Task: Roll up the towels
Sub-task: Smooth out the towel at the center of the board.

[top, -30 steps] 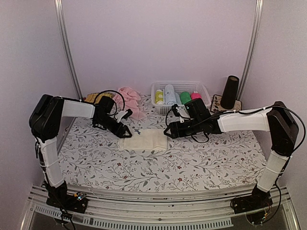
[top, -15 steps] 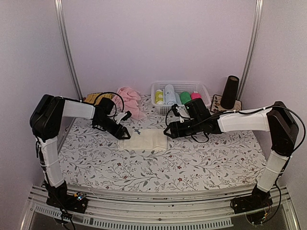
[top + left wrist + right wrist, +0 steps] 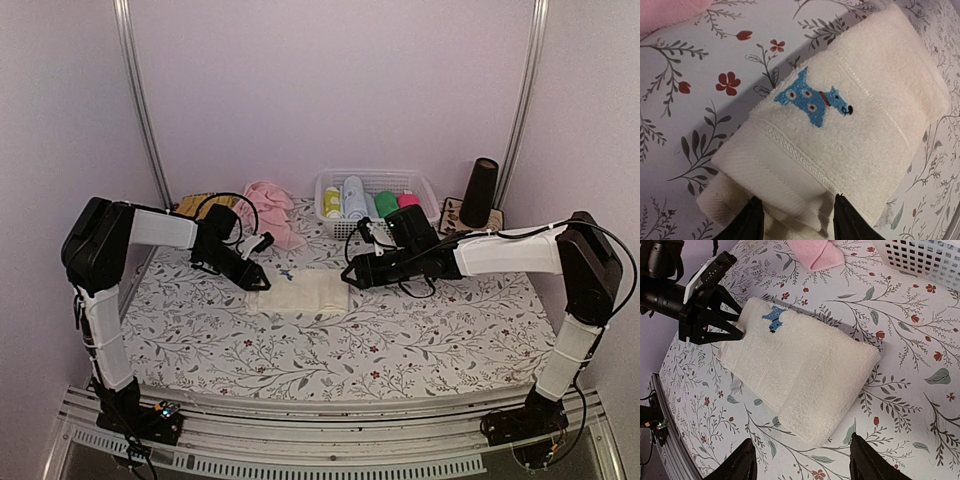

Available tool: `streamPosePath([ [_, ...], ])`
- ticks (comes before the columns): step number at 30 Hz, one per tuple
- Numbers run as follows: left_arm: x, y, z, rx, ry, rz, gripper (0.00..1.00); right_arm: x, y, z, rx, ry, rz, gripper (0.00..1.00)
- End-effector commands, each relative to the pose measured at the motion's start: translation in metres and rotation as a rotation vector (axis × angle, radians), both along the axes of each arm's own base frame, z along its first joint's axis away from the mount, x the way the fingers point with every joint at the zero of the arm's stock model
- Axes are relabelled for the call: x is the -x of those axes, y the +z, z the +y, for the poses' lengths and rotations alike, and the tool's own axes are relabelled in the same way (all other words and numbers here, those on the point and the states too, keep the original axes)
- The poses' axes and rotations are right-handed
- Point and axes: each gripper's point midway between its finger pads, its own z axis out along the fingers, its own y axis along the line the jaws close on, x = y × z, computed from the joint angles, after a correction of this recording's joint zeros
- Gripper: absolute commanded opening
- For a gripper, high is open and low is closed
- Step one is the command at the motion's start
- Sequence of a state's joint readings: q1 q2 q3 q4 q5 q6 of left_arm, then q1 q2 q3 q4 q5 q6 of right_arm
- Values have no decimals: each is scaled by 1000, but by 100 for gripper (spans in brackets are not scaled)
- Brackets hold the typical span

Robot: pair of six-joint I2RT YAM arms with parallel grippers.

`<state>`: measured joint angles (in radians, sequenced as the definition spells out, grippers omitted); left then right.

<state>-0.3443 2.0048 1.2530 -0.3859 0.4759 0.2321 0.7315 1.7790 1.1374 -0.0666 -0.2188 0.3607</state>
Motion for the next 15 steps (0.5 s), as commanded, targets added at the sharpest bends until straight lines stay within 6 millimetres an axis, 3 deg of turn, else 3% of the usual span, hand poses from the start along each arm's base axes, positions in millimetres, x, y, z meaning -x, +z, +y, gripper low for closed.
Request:
streamPosePath([
  [1,4,-2,1,18,-8,29,47,-5,6,0,-5,-4,-19,64],
  [5,4,-8,4,-3,3,36,39,-5,7,1,-11,2,-21,64],
  [11,3,-13,9,-40,13,30,37,-5,8,2,-15,4,-21,63],
  [15,3,-14,11,-55,18,27,29,-5,7,2,-14,5,-21,63],
])
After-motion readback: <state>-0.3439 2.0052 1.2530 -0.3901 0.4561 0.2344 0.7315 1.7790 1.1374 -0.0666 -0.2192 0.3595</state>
